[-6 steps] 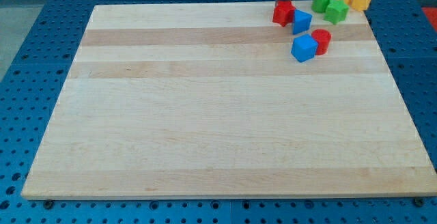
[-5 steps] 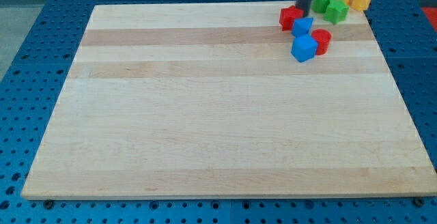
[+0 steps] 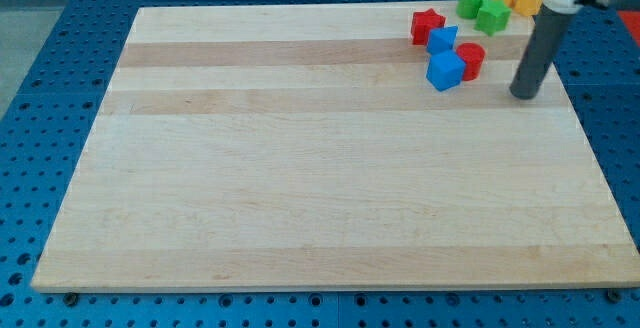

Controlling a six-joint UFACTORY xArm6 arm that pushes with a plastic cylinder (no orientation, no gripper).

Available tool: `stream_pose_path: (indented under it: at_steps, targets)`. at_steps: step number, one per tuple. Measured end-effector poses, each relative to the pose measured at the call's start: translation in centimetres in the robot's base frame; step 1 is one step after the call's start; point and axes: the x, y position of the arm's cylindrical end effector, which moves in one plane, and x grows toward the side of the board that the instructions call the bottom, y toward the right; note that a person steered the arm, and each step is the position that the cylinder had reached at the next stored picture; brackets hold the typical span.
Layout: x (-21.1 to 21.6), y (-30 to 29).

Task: Move the arm towards bottom center of the board

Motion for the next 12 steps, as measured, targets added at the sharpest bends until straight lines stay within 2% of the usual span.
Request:
stream_pose_path:
  at_steps: [1, 3, 4, 6, 7, 8, 9, 12]
  targets:
    - [0.8, 3.3]
    - [-3.8, 4.1]
    - [-0.5, 3.6]
    - [9.5, 2.6]
    - [12.3, 0.3]
    - [14.9, -6.4]
    - [15.8, -12.4]
    - [15.8, -20.5]
